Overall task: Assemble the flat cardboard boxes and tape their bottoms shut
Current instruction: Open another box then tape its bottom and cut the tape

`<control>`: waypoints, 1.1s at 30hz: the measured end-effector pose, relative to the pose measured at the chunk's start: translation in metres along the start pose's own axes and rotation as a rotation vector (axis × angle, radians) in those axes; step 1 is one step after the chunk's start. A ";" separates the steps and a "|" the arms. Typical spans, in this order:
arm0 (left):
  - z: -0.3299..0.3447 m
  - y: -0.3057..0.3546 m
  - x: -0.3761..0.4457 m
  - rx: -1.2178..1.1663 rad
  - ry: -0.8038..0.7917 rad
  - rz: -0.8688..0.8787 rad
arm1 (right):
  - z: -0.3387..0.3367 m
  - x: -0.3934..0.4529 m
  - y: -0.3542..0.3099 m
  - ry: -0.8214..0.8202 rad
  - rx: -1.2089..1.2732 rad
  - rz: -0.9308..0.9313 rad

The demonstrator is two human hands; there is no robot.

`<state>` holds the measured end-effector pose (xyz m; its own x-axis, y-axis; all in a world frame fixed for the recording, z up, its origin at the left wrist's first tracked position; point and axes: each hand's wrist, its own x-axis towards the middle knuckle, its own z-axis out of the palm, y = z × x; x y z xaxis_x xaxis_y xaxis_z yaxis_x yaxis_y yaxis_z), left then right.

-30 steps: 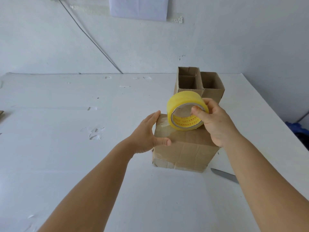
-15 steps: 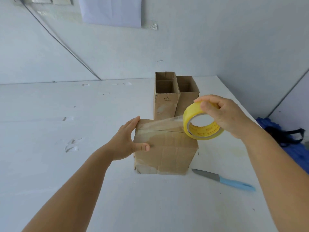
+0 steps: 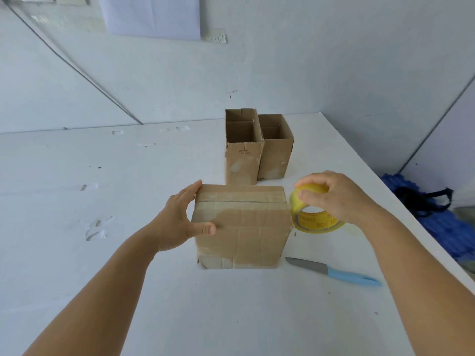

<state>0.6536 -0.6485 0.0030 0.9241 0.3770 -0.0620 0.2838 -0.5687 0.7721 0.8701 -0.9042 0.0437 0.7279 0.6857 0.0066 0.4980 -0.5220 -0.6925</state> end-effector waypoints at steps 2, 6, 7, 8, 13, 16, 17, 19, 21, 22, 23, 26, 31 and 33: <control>0.001 0.000 0.001 -0.004 -0.002 -0.005 | 0.006 -0.001 0.005 0.008 -0.009 0.021; 0.001 0.001 0.001 0.008 -0.013 -0.014 | 0.014 0.000 0.013 0.008 0.012 0.039; 0.000 0.002 0.000 0.026 -0.026 -0.016 | 0.016 0.000 0.013 0.003 0.017 0.044; 0.000 0.004 -0.001 0.066 -0.042 -0.019 | 0.016 0.001 0.013 -0.004 0.016 0.047; 0.003 0.014 -0.002 0.618 -0.089 0.002 | 0.017 0.002 0.012 -0.046 -0.018 0.026; 0.013 0.031 0.001 0.815 -0.130 0.011 | 0.018 0.001 0.010 -0.053 -0.026 0.019; 0.019 0.039 0.004 0.848 -0.149 0.036 | 0.018 0.001 0.009 -0.053 -0.029 0.017; 0.033 0.055 0.014 0.904 -0.167 0.100 | 0.017 0.000 0.008 -0.049 -0.031 0.015; 0.048 0.071 0.028 0.949 -0.180 0.169 | 0.017 0.000 0.006 -0.051 -0.031 0.005; 0.055 0.078 0.035 0.957 -0.195 0.214 | 0.017 0.000 0.006 -0.054 -0.034 -0.002; 0.062 0.086 0.042 0.954 -0.215 0.263 | 0.017 0.000 0.005 -0.055 -0.042 -0.010; 0.076 0.098 0.054 0.925 -0.237 0.362 | 0.015 -0.001 0.009 -0.075 -0.044 -0.022; 0.065 0.087 0.047 0.944 -0.195 0.356 | 0.013 -0.019 0.031 -0.127 0.294 0.006; 0.057 0.080 0.036 0.949 -0.208 0.345 | 0.022 -0.024 0.036 -0.137 0.414 0.041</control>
<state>0.7244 -0.7220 0.0265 0.9940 0.0013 -0.1093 -0.0035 -0.9991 -0.0434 0.8603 -0.9279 0.0028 0.6596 0.7445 -0.1033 0.2186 -0.3215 -0.9213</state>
